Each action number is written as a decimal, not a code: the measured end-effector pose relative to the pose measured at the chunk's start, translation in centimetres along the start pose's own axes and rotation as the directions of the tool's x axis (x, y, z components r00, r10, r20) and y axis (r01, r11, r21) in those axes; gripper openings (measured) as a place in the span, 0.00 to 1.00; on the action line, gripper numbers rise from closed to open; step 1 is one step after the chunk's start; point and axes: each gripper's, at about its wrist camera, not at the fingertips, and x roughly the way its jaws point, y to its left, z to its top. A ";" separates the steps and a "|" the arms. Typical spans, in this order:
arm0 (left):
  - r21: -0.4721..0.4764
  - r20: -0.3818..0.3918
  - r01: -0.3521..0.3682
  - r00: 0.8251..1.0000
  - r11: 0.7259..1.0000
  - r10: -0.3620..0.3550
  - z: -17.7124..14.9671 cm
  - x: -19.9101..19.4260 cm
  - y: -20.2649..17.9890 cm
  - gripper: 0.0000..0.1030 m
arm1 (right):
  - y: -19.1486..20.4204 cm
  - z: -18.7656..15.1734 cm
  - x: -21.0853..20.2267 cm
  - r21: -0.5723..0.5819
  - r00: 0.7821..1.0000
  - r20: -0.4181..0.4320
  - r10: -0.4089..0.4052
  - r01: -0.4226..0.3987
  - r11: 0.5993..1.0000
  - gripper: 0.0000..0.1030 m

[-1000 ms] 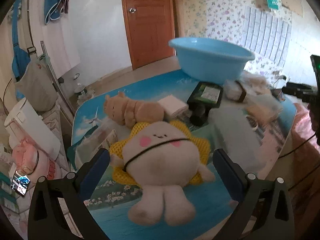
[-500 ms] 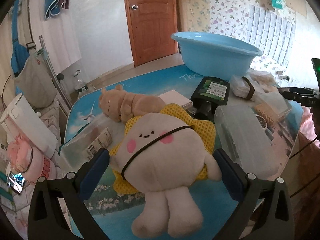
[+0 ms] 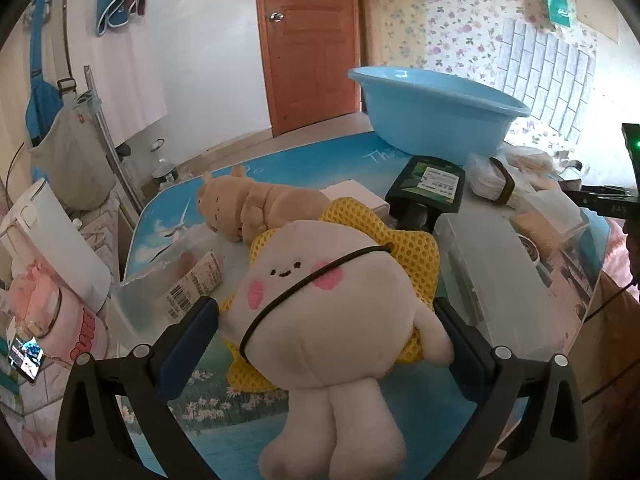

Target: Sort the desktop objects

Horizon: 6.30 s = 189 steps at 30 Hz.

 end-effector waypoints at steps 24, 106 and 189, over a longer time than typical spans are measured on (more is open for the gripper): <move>-0.014 -0.014 0.096 0.995 0.995 -0.096 1.2 0.7 -1.2 1.00 | 1.9 0.2 -0.9 -0.062 1.000 -0.015 0.005 -0.006 0.998 0.55; 0.024 0.155 0.262 0.952 0.965 -0.263 13.0 0.8 -7.5 0.87 | 4.9 4.9 -1.1 -0.073 0.980 0.034 0.194 -0.191 0.979 0.50; 0.015 0.148 0.262 0.954 0.965 -0.262 12.8 0.6 -7.2 0.87 | 3.3 8.3 -5.9 -0.017 0.960 0.234 0.153 -0.153 0.988 0.15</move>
